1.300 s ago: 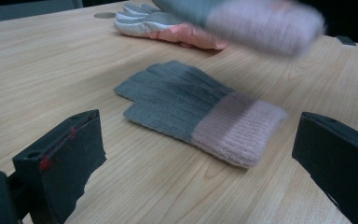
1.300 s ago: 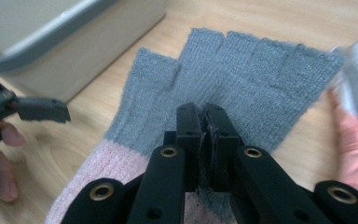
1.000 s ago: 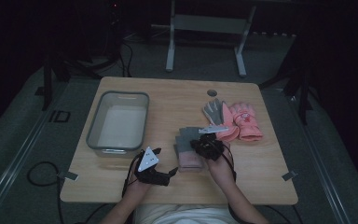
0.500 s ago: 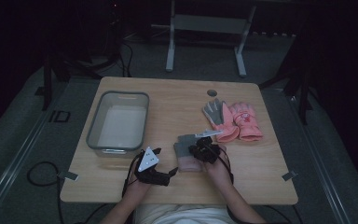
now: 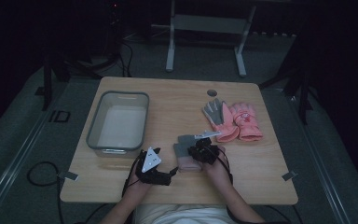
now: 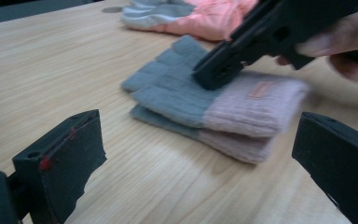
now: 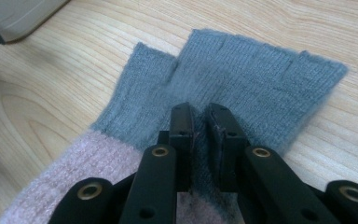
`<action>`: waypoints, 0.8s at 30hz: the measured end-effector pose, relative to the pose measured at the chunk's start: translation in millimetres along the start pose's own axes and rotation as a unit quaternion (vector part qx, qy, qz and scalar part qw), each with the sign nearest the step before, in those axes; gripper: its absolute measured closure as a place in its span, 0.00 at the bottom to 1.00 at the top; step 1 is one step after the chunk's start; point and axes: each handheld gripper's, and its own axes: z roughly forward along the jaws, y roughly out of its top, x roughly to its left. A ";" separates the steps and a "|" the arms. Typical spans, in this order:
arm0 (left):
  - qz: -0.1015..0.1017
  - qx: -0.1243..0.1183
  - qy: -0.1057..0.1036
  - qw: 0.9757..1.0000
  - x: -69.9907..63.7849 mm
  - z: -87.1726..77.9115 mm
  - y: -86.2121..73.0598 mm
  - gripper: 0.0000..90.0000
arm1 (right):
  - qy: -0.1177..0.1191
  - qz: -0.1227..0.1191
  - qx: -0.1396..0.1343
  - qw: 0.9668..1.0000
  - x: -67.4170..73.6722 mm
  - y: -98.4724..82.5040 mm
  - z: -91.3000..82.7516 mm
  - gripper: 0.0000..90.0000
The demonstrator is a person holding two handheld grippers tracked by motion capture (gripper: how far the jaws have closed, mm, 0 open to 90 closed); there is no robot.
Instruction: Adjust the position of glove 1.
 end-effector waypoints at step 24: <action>0.086 0.095 -0.107 0.986 -33.2 22.1 39.5 0.07 | 0.010 -0.058 -0.108 0.992 -50.7 48.6 -51.4 0.68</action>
